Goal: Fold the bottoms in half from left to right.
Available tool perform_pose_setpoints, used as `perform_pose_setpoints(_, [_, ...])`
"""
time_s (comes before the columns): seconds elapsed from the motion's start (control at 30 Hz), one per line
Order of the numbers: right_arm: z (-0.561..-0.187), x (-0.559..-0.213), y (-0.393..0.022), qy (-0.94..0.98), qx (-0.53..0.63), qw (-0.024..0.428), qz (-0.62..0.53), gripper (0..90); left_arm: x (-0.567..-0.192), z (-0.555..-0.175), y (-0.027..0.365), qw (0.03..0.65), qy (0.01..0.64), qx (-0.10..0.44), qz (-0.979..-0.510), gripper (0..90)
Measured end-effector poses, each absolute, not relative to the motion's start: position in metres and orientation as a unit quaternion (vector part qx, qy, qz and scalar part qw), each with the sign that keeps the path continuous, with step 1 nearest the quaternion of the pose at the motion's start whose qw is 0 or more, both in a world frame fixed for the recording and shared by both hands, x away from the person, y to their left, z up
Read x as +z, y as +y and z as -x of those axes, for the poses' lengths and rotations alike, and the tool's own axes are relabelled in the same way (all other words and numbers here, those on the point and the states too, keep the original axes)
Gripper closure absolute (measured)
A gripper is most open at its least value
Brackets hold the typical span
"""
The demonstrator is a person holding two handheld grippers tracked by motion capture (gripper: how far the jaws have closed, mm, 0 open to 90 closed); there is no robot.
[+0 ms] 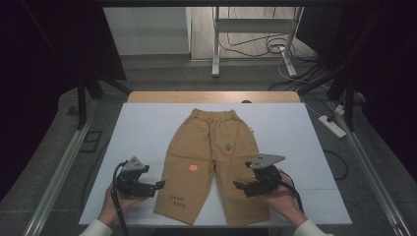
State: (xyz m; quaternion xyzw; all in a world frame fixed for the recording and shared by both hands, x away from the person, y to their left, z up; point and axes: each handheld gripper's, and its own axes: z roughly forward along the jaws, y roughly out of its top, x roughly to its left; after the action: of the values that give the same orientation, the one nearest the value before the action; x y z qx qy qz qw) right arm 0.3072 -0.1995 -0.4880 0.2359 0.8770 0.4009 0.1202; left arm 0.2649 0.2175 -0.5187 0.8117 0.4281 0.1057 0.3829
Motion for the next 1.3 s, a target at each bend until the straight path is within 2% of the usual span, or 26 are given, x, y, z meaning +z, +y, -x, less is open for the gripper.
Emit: perform_pose_setpoints(1.3, [-0.303,-0.5,-0.094,0.906,0.384,0.074,-0.161,17.5,-0.517,-0.265,0.223,0.39,0.432,0.107,-0.806,11.5])
